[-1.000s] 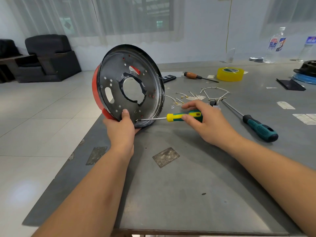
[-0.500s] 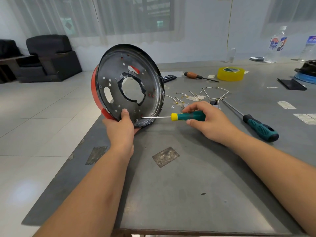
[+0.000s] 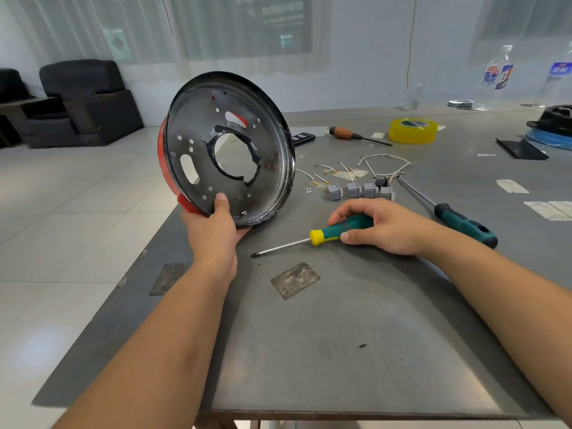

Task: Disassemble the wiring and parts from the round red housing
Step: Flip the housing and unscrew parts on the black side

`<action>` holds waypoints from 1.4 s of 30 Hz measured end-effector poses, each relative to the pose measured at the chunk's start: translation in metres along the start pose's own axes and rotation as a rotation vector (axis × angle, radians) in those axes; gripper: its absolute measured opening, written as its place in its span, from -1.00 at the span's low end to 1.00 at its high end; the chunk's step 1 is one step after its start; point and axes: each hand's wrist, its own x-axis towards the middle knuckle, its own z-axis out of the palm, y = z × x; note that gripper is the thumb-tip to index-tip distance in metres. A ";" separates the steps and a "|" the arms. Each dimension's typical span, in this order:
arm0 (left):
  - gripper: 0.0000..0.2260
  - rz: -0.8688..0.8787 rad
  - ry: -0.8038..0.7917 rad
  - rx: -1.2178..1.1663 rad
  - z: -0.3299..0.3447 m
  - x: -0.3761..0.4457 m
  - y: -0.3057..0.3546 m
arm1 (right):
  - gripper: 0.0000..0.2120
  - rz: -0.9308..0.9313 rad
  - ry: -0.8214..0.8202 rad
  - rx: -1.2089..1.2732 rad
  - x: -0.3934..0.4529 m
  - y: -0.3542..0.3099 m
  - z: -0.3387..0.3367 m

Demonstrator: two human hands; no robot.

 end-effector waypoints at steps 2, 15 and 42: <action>-0.80 -0.011 -0.014 -0.021 0.000 -0.001 0.001 | -0.74 -0.012 -0.017 -0.027 0.001 0.000 0.001; -0.73 -0.023 -0.074 0.004 0.004 -0.009 0.007 | -0.85 -0.147 0.180 -0.180 0.031 -0.056 0.024; -0.75 0.010 -0.044 0.157 0.001 0.000 -0.002 | -0.86 -0.083 0.436 -0.520 0.096 -0.092 0.107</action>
